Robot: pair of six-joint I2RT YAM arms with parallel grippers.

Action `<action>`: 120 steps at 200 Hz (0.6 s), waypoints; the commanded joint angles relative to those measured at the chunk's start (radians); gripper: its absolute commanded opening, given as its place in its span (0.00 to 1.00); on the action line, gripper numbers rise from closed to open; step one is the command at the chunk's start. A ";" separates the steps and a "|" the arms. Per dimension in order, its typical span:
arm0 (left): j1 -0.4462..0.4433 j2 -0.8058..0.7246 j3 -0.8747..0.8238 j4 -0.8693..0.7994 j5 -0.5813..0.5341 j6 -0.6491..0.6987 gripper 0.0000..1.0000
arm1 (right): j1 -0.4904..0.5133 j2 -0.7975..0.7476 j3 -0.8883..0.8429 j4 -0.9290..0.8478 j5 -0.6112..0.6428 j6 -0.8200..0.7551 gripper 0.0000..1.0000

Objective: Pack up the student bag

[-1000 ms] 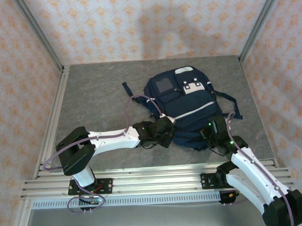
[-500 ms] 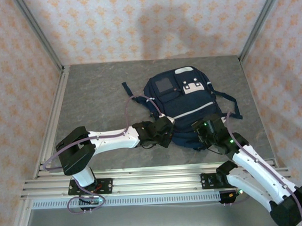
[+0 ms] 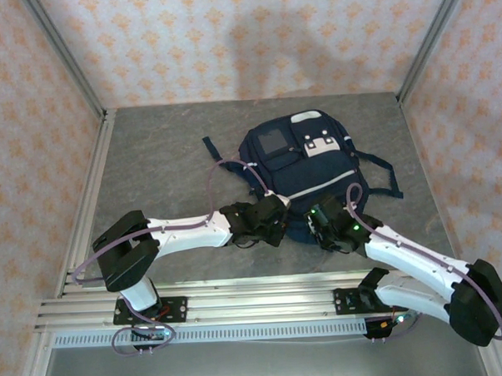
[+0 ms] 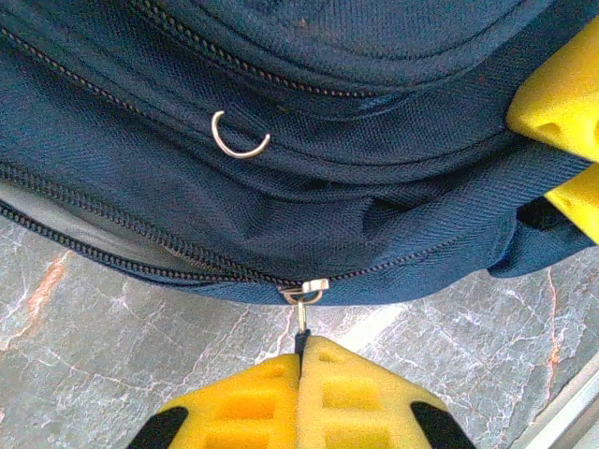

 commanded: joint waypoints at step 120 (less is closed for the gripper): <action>0.014 0.079 0.014 0.086 0.051 0.044 0.00 | 0.003 -0.039 -0.062 0.011 0.175 -0.070 0.00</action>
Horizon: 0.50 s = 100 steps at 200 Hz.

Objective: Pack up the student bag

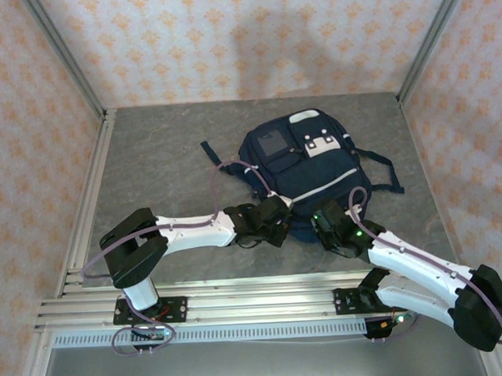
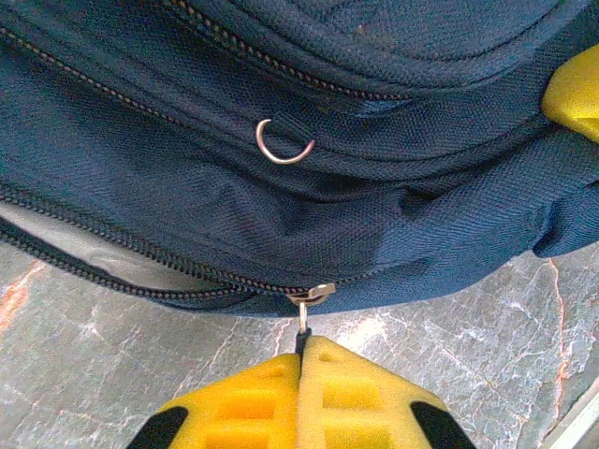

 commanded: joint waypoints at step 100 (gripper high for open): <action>0.020 0.135 0.057 0.056 -0.014 0.051 0.26 | -0.007 0.017 -0.013 0.021 0.067 -0.059 0.00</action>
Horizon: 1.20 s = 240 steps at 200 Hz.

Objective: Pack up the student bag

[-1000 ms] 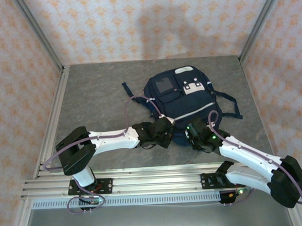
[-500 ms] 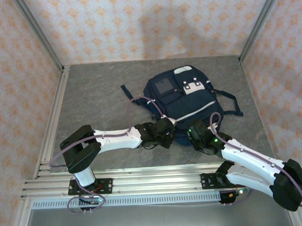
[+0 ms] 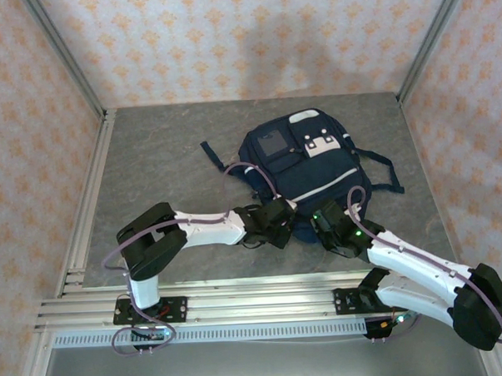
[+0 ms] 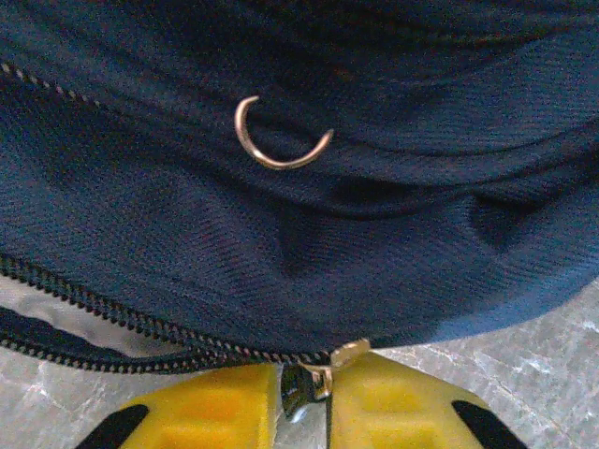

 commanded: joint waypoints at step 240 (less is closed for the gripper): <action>0.154 -0.103 -0.096 -0.029 -0.162 0.014 0.00 | -0.008 -0.071 -0.029 -0.114 0.163 -0.043 0.00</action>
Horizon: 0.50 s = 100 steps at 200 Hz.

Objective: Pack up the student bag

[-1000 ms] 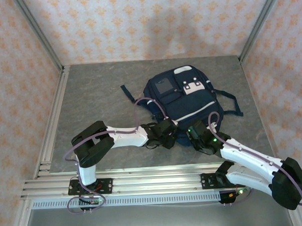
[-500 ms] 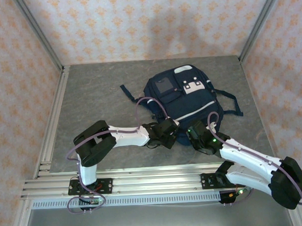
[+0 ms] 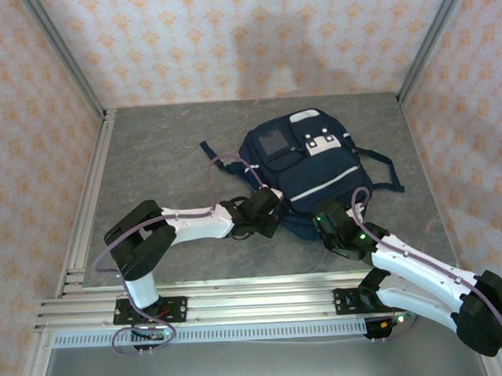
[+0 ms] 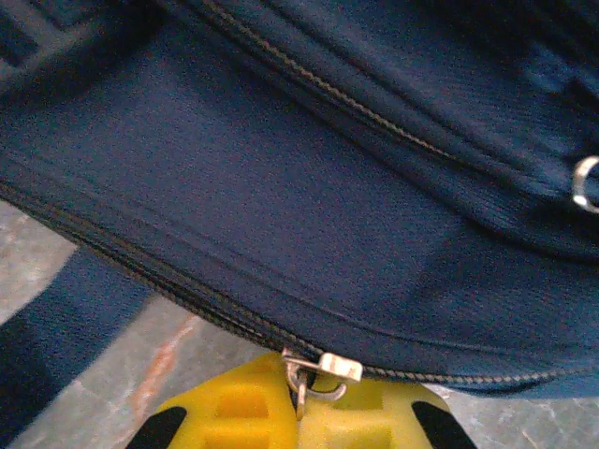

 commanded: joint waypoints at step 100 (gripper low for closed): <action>0.231 0.026 0.043 -0.141 -0.187 -0.195 0.00 | -0.006 0.014 -0.012 0.010 0.032 -0.212 0.00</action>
